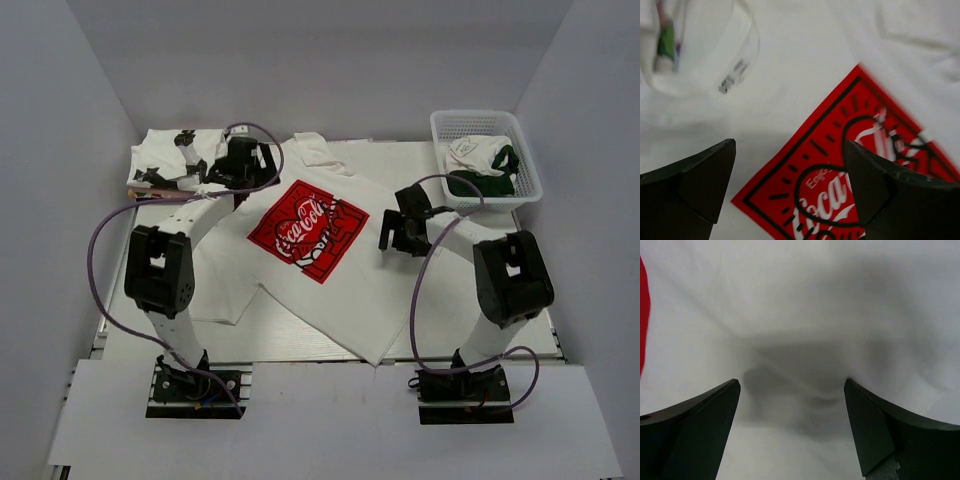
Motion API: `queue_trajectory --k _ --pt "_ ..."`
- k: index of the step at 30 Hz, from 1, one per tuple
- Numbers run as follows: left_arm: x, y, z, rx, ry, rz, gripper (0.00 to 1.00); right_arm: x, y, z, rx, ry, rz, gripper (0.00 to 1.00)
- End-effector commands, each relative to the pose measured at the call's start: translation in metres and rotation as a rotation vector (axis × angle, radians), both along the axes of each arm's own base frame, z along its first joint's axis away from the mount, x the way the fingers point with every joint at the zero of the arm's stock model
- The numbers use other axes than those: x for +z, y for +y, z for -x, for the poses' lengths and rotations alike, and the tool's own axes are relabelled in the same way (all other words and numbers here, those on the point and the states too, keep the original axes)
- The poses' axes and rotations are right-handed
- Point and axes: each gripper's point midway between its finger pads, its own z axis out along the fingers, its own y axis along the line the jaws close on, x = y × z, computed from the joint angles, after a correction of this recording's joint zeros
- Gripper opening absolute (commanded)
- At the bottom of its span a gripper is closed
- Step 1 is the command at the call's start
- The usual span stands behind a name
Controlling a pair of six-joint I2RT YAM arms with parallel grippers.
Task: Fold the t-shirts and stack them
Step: Flatten out the tshirt
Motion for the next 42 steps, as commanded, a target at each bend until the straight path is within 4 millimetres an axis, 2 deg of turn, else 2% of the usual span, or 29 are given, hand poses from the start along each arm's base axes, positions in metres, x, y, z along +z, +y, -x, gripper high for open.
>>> queue_trajectory --k 1,2,4,5,6,7,9,10,11,14,15,17,19,21,24,25,28,29,30,31,32,34,36,37,38,39,40,41,42 --pt "-0.105 0.01 0.046 0.06 0.32 -0.03 1.0 0.0 -0.01 -0.025 -0.06 0.008 0.051 0.9" --pt "-0.127 0.011 0.053 0.083 0.385 -0.029 1.0 -0.012 -0.008 -0.031 -0.052 0.037 0.059 0.9" --pt "-0.145 0.02 0.061 0.139 0.45 -0.058 1.0 -0.003 -0.004 -0.054 -0.038 0.018 0.035 0.9" --pt "-0.15 0.019 0.061 0.162 0.466 -0.042 1.0 -0.026 0.0 -0.054 -0.026 0.079 0.037 0.9" --pt "-0.164 0.015 0.064 0.158 0.513 -0.032 1.0 -0.011 0.005 -0.08 -0.032 0.03 0.014 0.9" --pt "-0.169 0.011 0.063 0.147 0.525 -0.022 1.0 -0.016 0.004 -0.081 -0.033 0.056 0.021 0.9" --pt "-0.18 0.009 0.069 0.17 0.569 -0.004 1.0 -0.049 -0.003 -0.084 -0.044 0.136 0.047 0.9" --pt "-0.187 0.009 0.076 0.176 0.607 -0.002 1.0 -0.047 0.001 -0.106 -0.05 0.114 0.042 0.9" --pt "-0.192 0.005 0.083 0.189 0.641 0.033 1.0 -0.063 -0.009 -0.107 -0.063 0.161 0.067 0.9" --pt "-0.202 0.005 0.112 0.208 0.733 0.058 1.0 -0.039 -0.003 -0.16 -0.042 0.072 0.061 0.9" --pt "-0.201 -0.005 0.122 0.197 0.761 0.096 1.0 -0.055 -0.001 -0.159 -0.032 0.117 0.051 0.9" --pt "-0.205 -0.011 0.151 0.192 0.827 0.132 1.0 -0.029 -0.001 -0.19 -0.029 0.051 0.012 0.9" --pt "-0.187 -0.04 0.169 0.114 0.825 0.226 1.0 -0.031 0.0 -0.199 0.003 0.043 -0.026 0.9" --pt "-0.185 -0.048 0.196 0.103 0.857 0.265 1.0 -0.015 -0.001 -0.213 0.03 -0.012 -0.064 0.9" --pt "-0.162 -0.042 0.196 0.117 0.759 0.231 1.0 0.013 0.016 -0.212 0.148 -0.069 -0.121 0.9" --pt "-0.156 -0.038 0.192 0.131 0.724 0.216 1.0 0.042 0.024 -0.208 0.188 -0.121 -0.152 0.9" --pt "-0.128 -0.027 0.162 0.151 0.579 0.157 1.0 0.048 0.042 -0.193 0.263 -0.159 -0.157 0.9" --pt "-0.107 -0.023 0.149 0.164 0.531 0.133 1.0 0.088 0.049 -0.189 0.279 -0.238 -0.164 0.9" --pt "-0.086 -0.026 0.137 0.155 0.484 0.114 1.0 0.109 0.05 -0.182 0.28 -0.291 -0.16 0.9" --pt "-0.085 -0.023 0.143 0.158 0.502 0.104 1.0 0.103 0.053 -0.178 0.287 -0.28 -0.159 0.9" --pt "-0.069 -0.022 0.138 0.166 0.473 0.103 1.0 0.124 0.056 -0.174 0.291 -0.321 -0.16 0.9" --pt "-0.043 -0.018 0.146 0.16 0.437 0.122 1.0 0.13 0.057 -0.158 0.29 -0.328 -0.152 0.9" --pt "-0.048 -0.014 0.17 0.164 0.469 0.15 1.0 0.153 0.048 -0.142 0.262 -0.375 -0.147 0.9" --pt "-0.048 -0.013 0.181 0.151 0.485 0.16 1.0 0.126 0.045 -0.123 0.255 -0.319 -0.137 0.9" --pt "-0.049 -0.013 0.201 0.133 0.511 0.191 1.0 0.129 0.045 -0.121 0.235 -0.346 -0.142 0.9" --pt "-0.052 -0.011 0.215 0.124 0.538 0.195 1.0 0.161 0.039 -0.113 0.197 -0.419 -0.169 0.9" --pt "-0.068 -0.002 0.243 0.145 0.627 0.178 1.0 0.124 0.029 -0.089 0.17 -0.339 -0.156 0.9" --pt "-0.072 -0.001 0.26 0.144 0.677 0.191 1.0 0.148 0.033 -0.09 0.136 -0.429 -0.208 0.9" --pt "-0.081 0.007 0.293 0.17 0.757 0.194 1.0 0.139 0.023 -0.08 0.085 -0.446 -0.211 0.9"
